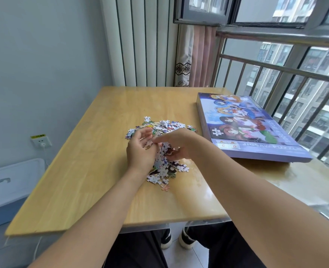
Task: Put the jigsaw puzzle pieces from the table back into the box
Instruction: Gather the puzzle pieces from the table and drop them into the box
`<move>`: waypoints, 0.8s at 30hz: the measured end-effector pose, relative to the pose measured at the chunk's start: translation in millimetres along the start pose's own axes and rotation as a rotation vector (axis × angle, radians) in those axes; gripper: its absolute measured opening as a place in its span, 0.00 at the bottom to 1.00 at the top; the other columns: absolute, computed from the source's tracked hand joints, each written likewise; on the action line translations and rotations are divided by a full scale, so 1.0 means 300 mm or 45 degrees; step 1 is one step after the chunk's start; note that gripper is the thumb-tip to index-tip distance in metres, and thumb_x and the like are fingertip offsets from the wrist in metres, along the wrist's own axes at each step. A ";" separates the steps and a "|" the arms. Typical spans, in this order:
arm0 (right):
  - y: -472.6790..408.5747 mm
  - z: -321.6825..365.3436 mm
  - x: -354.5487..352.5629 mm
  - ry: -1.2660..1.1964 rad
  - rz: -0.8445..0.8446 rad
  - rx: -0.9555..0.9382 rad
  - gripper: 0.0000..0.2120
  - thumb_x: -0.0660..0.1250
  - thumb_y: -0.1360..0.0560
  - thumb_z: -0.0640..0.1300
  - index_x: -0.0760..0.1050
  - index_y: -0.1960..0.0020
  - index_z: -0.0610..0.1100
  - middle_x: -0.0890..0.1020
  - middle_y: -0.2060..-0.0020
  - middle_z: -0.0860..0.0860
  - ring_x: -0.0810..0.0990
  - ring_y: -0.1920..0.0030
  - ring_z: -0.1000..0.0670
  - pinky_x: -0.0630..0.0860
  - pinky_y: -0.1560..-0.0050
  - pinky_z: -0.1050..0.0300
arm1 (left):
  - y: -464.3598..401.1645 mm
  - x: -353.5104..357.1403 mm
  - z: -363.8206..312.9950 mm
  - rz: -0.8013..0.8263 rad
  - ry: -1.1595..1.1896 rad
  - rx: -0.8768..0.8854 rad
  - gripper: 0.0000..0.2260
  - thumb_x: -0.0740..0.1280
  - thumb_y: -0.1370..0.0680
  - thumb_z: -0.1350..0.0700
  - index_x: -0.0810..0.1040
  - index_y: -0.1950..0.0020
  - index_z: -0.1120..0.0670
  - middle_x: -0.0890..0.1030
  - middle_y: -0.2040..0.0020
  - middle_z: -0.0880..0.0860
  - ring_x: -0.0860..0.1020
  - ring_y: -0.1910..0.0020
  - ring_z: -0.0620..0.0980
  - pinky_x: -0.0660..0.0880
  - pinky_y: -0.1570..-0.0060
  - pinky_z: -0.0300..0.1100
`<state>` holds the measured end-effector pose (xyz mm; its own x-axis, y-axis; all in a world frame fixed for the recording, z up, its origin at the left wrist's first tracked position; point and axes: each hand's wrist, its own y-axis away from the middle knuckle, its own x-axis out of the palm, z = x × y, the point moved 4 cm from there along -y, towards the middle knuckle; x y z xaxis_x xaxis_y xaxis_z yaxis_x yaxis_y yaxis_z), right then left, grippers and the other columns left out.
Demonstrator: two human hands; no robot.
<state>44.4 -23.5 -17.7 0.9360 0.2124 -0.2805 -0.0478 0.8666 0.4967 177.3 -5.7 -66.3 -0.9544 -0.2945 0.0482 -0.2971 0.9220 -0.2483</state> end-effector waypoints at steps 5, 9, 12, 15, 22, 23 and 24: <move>-0.032 0.000 0.050 -0.160 0.113 -0.067 0.38 0.81 0.32 0.49 0.69 0.29 0.38 0.71 0.32 0.45 0.76 0.36 0.44 0.82 0.50 0.52 | -0.016 -0.001 -0.001 -0.063 0.044 0.040 0.12 0.62 0.19 0.66 0.76 0.41 0.52 0.79 0.44 0.47 0.79 0.43 0.40 0.75 0.42 0.34; -0.052 -0.017 0.064 -0.315 0.192 -0.183 0.41 0.83 0.35 0.44 0.67 0.29 0.40 0.71 0.36 0.46 0.80 0.48 0.48 0.83 0.58 0.55 | -0.053 0.011 0.005 -0.095 0.037 -0.051 0.08 0.58 0.15 0.59 0.76 0.41 0.53 0.79 0.43 0.48 0.78 0.45 0.39 0.73 0.52 0.27; -0.062 -0.015 0.033 -0.404 0.191 -0.249 0.42 0.82 0.33 0.42 0.65 0.25 0.35 0.72 0.32 0.45 0.81 0.43 0.47 0.83 0.53 0.52 | -0.087 0.041 -0.033 -0.087 0.070 -0.077 0.13 0.52 0.13 0.55 0.76 0.42 0.52 0.80 0.45 0.49 0.77 0.44 0.45 0.73 0.47 0.36; -0.056 -0.006 0.019 -0.454 0.245 -0.250 0.31 0.82 0.32 0.48 0.78 0.34 0.39 0.73 0.31 0.46 0.77 0.34 0.47 0.83 0.51 0.50 | -0.096 0.090 -0.073 0.001 0.136 -0.132 0.23 0.46 0.14 0.43 0.76 0.38 0.52 0.80 0.41 0.50 0.76 0.39 0.48 0.71 0.36 0.45; -0.038 -0.030 -0.037 -0.499 0.085 -0.192 0.17 0.79 0.29 0.45 0.81 0.44 0.41 0.77 0.36 0.46 0.75 0.33 0.44 0.82 0.61 0.52 | -0.078 0.185 -0.097 0.173 0.219 -0.187 0.36 0.36 0.18 0.35 0.69 0.26 0.55 0.77 0.32 0.52 0.71 0.30 0.49 0.65 0.32 0.42; -0.039 -0.039 -0.056 -0.520 0.060 -0.187 0.11 0.76 0.27 0.41 0.80 0.46 0.39 0.78 0.39 0.44 0.77 0.37 0.42 0.82 0.64 0.52 | -0.082 0.190 -0.095 0.152 0.251 -0.179 0.35 0.37 0.18 0.36 0.69 0.27 0.56 0.77 0.33 0.53 0.71 0.29 0.49 0.64 0.29 0.43; -0.032 -0.042 -0.068 -0.557 0.059 -0.175 0.09 0.75 0.25 0.38 0.80 0.47 0.38 0.78 0.39 0.41 0.79 0.40 0.40 0.82 0.65 0.51 | -0.087 0.188 -0.093 0.126 0.274 -0.173 0.34 0.38 0.17 0.37 0.70 0.28 0.57 0.78 0.34 0.54 0.71 0.29 0.50 0.63 0.26 0.45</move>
<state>21.5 -30.4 -27.1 0.9897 0.0674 0.1267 -0.1110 0.9189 0.3785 130.3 -39.2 -30.0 -0.9589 -0.1543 0.2380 -0.1891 0.9732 -0.1307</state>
